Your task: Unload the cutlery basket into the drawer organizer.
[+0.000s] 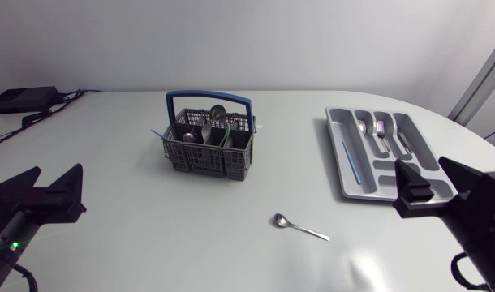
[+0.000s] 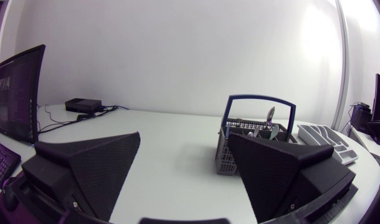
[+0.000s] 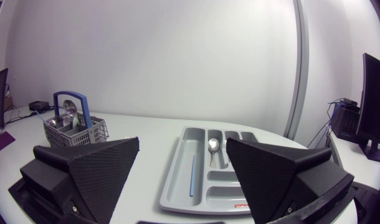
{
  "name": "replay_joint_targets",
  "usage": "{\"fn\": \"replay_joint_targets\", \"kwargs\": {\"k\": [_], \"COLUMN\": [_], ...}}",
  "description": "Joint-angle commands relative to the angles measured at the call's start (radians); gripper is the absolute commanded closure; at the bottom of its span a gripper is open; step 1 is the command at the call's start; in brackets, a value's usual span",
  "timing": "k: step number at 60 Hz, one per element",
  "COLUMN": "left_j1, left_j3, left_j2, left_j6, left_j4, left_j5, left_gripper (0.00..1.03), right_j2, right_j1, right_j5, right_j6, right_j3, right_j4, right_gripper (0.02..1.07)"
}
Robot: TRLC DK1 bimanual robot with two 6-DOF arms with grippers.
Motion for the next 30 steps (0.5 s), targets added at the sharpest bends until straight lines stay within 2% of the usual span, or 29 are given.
{"fn": "replay_joint_targets", "kwargs": {"k": [1, 8, 11, 18, 23, 30], "left_j1": [-0.005, -0.021, -0.022, -0.031, -0.067, -0.079], "left_j3": [0.081, 0.205, 0.305, 0.415, 0.473, 0.530], "left_j2": [0.088, 0.253, 0.397, 0.554, 0.650, 0.735], "left_j6": [-0.021, -0.019, -0.019, -0.010, -0.010, -0.001], "left_j4": [0.001, -0.045, -0.099, -0.160, -0.203, -0.225], "left_j5": [-0.005, -0.005, -0.005, -0.001, -0.001, -0.004], "left_gripper": [0.07, 0.11, 0.15, 0.22, 0.22, 0.22], "right_j2": [0.135, 0.299, 0.408, 0.584, 0.695, 0.825], "right_j1": [0.051, 0.146, 0.177, 0.223, 0.263, 0.326], "right_j5": [0.017, 0.076, 0.080, 0.082, 0.093, 0.106], "right_j6": [0.009, 0.009, 0.018, 0.035, 0.032, 0.012], "right_j3": [0.084, 0.153, 0.201, 0.291, 0.365, 0.475], "right_j4": [0.037, 0.100, 0.118, 0.117, 0.077, 0.000], "right_gripper": [0.06, 0.06, 0.06, 0.07, 0.07, 0.07]}}
